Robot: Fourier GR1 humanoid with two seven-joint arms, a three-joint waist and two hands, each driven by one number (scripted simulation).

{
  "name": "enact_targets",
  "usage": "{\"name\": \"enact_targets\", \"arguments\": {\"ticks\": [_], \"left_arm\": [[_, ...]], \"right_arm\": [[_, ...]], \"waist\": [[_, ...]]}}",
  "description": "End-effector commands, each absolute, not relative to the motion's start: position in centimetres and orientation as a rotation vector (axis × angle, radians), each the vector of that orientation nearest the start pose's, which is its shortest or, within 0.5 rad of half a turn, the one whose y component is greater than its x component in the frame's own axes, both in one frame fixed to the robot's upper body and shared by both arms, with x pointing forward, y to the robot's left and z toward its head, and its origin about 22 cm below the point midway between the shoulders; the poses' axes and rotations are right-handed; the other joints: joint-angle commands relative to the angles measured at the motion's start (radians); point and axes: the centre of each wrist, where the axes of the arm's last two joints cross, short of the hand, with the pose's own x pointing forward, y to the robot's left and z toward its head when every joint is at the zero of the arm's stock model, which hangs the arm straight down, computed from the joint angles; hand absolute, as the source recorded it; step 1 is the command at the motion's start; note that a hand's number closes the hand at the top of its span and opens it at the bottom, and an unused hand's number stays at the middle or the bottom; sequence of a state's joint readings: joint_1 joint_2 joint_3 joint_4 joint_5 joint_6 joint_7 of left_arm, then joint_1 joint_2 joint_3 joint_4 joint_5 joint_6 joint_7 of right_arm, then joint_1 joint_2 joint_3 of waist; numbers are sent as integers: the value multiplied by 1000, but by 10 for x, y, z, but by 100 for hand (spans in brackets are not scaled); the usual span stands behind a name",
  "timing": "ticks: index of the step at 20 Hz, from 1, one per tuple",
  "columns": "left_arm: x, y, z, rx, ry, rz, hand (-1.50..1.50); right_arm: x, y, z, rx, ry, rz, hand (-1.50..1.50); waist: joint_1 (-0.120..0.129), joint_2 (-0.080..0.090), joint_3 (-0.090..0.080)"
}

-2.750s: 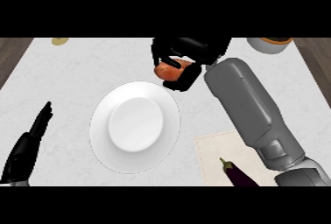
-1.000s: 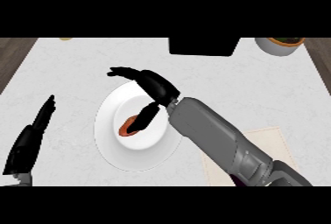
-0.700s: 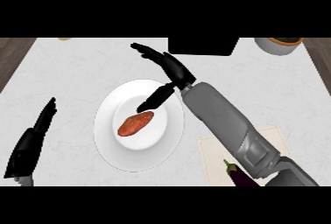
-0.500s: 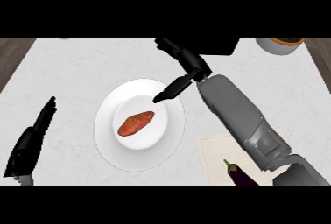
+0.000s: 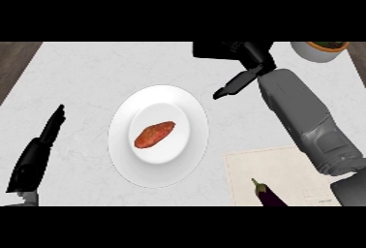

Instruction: Pick the sweet potato from the placemat and place it in the plate

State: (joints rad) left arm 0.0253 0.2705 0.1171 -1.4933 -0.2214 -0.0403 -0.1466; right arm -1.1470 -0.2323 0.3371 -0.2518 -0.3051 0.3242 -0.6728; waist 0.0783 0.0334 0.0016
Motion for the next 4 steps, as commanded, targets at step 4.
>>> {"name": "enact_targets", "arguments": {"ticks": [4], "left_arm": [[240,316,12,411,-1594,-369,0]], "right_arm": [[460,-209,85,373,-1876,606,-150]], "waist": [[27,10,2]]}}
